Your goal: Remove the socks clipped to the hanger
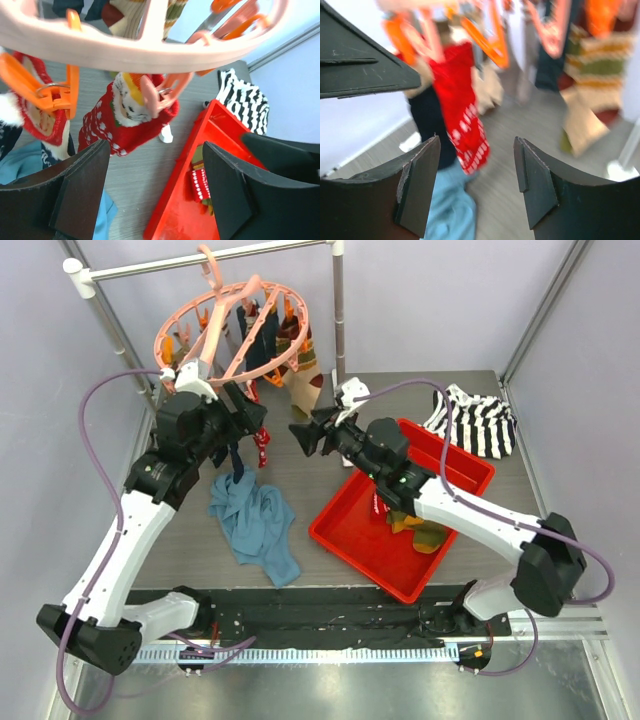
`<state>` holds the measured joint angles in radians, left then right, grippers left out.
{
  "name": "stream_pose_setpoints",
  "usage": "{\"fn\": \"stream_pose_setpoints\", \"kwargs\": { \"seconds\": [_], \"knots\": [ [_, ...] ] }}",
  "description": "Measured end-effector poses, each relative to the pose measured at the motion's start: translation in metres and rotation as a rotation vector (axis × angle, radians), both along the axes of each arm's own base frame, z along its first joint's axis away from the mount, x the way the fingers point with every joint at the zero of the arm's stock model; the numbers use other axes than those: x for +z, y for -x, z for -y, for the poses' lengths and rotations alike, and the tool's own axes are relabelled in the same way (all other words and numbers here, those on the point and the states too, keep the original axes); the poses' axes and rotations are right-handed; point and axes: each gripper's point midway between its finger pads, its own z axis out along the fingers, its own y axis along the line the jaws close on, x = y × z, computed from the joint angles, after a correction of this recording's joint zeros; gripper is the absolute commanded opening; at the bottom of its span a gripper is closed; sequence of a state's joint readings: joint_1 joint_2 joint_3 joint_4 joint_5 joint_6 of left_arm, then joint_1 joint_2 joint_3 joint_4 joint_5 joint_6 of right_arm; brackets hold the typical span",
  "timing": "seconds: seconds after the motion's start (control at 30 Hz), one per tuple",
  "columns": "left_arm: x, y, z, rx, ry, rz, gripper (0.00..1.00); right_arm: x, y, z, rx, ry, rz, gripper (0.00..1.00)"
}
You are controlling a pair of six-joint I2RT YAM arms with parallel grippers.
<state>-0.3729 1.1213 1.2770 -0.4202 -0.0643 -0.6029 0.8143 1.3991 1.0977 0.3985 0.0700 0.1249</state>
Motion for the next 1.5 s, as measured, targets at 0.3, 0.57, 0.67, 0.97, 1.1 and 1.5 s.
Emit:
{"fn": "stream_pose_setpoints", "kwargs": {
  "seconds": [0.3, 0.57, 0.67, 0.97, 1.1, 1.5],
  "knots": [
    [0.042, 0.017, -0.012, 0.035, 0.037, 0.057, 0.76, -0.002, -0.008, -0.063, 0.153, -0.032, 0.091, 0.68],
    [0.055, 0.009, -0.017, 0.075, 0.018, 0.051, 0.7, -0.018, -0.019, -0.103, 0.169, -0.005, 0.094, 0.49],
    [0.052, 0.0, -0.017, 0.089, -0.003, 0.034, 0.67, -0.017, -0.024, -0.109, 0.149, 0.006, 0.1, 0.21],
    [0.05, -0.01, -0.028, 0.141, -0.086, 0.011, 0.66, -0.02, -0.018, -0.111, 0.13, 0.044, 0.097, 0.01],
    [0.056, -0.012, -0.031, 0.156, -0.107, 0.013, 0.66, -0.013, -0.007, -0.112, 0.142, 0.052, 0.101, 0.01],
    [0.046, -0.017, -0.033, 0.174, -0.16, -0.056, 0.64, -0.007, 0.004, -0.109, 0.142, 0.11, 0.124, 0.01]
  ]
}}
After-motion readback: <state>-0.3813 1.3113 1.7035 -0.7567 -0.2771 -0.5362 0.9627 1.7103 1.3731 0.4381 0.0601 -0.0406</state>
